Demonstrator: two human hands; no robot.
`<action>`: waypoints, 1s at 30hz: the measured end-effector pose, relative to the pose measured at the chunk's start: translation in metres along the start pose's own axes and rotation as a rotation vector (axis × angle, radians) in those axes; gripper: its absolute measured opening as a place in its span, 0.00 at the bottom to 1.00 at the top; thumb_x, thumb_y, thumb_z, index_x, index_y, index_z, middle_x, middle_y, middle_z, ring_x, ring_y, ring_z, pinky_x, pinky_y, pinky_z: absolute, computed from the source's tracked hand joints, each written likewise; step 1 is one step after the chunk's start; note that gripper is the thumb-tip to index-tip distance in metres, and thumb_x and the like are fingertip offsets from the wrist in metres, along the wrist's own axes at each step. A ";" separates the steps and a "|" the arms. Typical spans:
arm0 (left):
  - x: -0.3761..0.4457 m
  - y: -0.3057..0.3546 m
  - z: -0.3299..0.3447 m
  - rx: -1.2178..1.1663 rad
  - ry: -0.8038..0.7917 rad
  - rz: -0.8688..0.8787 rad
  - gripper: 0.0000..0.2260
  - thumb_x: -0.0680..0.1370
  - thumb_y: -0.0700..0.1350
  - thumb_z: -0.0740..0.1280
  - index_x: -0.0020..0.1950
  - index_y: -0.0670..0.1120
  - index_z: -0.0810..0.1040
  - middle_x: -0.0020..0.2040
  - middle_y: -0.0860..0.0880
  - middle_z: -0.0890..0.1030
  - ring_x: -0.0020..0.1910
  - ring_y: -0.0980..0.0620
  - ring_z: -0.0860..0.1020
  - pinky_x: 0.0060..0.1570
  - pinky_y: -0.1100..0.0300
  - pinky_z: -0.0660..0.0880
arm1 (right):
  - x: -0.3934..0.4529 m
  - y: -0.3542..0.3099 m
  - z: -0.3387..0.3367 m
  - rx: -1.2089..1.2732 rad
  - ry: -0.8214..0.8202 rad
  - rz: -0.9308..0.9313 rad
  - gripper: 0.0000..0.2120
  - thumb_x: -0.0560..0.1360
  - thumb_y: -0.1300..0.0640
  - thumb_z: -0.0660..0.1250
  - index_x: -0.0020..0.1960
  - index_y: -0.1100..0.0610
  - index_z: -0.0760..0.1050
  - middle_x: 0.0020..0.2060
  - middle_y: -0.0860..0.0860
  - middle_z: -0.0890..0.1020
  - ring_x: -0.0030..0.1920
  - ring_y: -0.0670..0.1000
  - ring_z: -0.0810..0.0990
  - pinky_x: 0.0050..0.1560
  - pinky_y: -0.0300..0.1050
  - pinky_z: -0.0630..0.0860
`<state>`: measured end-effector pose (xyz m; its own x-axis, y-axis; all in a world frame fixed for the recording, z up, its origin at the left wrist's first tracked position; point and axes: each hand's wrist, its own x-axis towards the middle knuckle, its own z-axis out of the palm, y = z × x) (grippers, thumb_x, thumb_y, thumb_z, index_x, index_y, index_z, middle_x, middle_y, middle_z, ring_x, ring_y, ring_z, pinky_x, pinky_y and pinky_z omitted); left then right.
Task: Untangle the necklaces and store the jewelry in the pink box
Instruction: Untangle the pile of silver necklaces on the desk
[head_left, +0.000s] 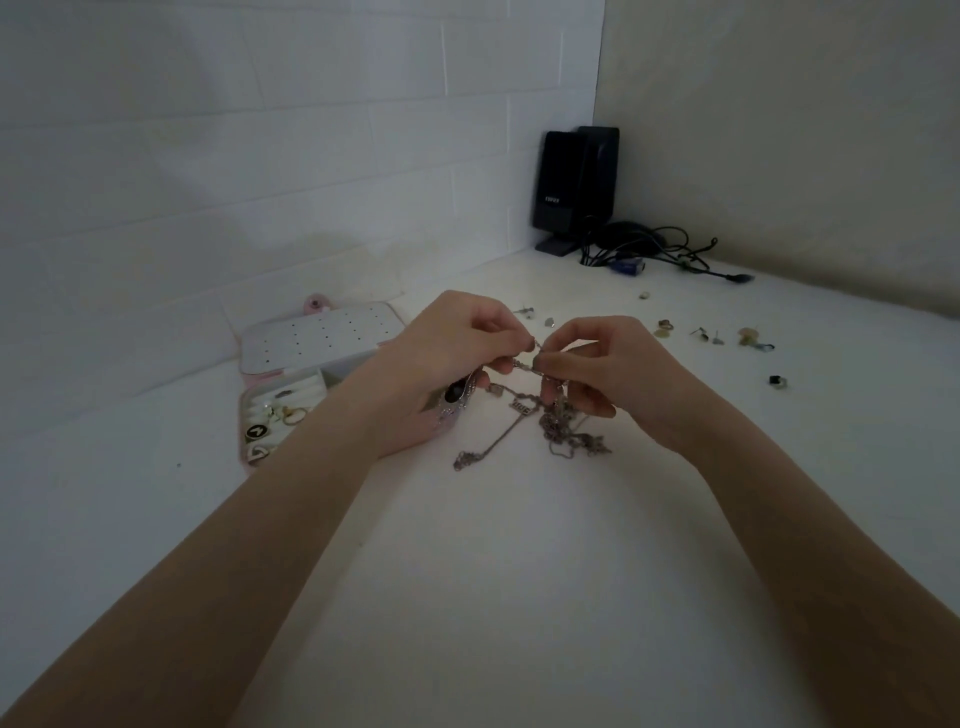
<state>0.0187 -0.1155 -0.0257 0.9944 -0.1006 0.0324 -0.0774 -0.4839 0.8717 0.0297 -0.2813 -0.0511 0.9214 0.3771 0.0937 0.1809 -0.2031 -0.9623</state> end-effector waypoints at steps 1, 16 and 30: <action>0.000 -0.001 0.000 -0.006 -0.007 0.002 0.04 0.76 0.39 0.67 0.45 0.41 0.80 0.37 0.46 0.79 0.31 0.59 0.76 0.28 0.68 0.71 | 0.001 0.001 0.000 -0.005 0.003 -0.009 0.03 0.74 0.63 0.68 0.43 0.62 0.78 0.29 0.54 0.81 0.23 0.48 0.69 0.22 0.36 0.63; 0.003 -0.005 -0.005 -0.109 -0.022 0.019 0.03 0.75 0.38 0.68 0.42 0.41 0.79 0.36 0.46 0.82 0.33 0.55 0.77 0.36 0.67 0.73 | 0.007 0.008 -0.006 0.006 0.194 -0.092 0.02 0.74 0.61 0.69 0.46 0.59 0.78 0.25 0.50 0.74 0.25 0.47 0.66 0.23 0.37 0.62; 0.004 -0.003 -0.003 -0.227 -0.091 -0.093 0.05 0.78 0.39 0.64 0.48 0.39 0.78 0.41 0.44 0.82 0.32 0.57 0.77 0.34 0.69 0.74 | 0.008 0.009 -0.002 -0.104 0.210 -0.214 0.04 0.72 0.58 0.71 0.42 0.59 0.83 0.20 0.44 0.67 0.21 0.43 0.60 0.23 0.31 0.58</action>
<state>0.0226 -0.1122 -0.0268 0.9852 -0.1472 -0.0881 0.0425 -0.2879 0.9567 0.0391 -0.2823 -0.0584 0.9077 0.2283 0.3522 0.4024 -0.2352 -0.8847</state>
